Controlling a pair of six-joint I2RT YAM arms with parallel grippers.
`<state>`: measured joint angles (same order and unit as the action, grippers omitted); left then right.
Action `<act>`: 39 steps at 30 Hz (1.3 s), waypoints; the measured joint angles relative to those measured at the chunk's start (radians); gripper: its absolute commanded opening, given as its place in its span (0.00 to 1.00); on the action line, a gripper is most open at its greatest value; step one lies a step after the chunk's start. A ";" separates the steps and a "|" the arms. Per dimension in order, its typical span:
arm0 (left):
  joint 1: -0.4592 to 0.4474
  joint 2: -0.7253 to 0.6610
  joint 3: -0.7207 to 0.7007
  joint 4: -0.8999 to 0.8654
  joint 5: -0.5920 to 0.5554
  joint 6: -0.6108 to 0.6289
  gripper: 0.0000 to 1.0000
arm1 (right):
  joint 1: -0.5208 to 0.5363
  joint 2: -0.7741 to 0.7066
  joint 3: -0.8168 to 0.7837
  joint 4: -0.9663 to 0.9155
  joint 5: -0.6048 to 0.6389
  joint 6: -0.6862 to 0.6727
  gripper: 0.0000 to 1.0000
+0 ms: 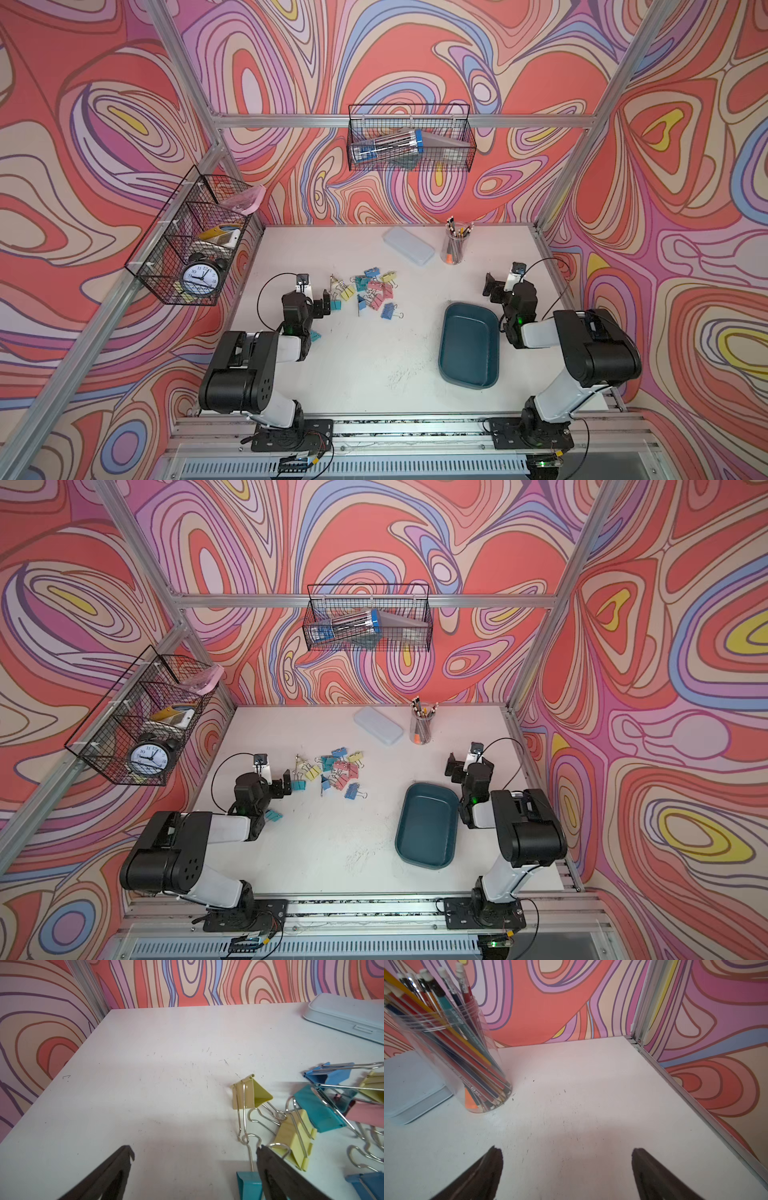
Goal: Put the binder clips in the storage box
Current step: Adjust the storage box at the center of the board.
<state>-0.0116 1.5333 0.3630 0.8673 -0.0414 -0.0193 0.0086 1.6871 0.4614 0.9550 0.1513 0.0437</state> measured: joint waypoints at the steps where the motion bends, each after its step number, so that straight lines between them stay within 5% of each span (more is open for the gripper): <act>1: 0.000 0.000 0.000 0.000 0.000 0.000 0.99 | 0.000 0.000 0.000 0.000 0.000 0.000 0.98; 17: 0.000 0.000 0.000 0.000 0.000 0.000 0.99 | 0.000 -0.001 0.000 -0.002 -0.001 0.002 0.98; 22: 0.000 -0.016 -0.002 -0.010 -0.019 -0.006 0.99 | 0.000 -0.205 0.034 -0.267 0.096 0.060 0.98; 30: -0.020 -0.589 -0.009 -0.248 -0.133 -0.160 0.99 | -0.003 -0.507 0.445 -0.862 0.158 0.324 0.98; 34: -0.140 -0.678 0.121 -0.443 -0.134 -0.310 0.98 | -0.003 -0.520 0.539 -1.121 0.034 0.398 0.98; 39: -0.424 -0.569 0.343 -0.697 -0.042 -0.514 0.81 | -0.003 -0.520 0.550 -1.370 -0.140 0.465 0.98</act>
<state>-0.4358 0.9642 0.7063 0.1699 -0.0834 -0.5331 0.0051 1.1671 1.0119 -0.4149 0.0109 0.5087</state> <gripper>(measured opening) 0.872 0.983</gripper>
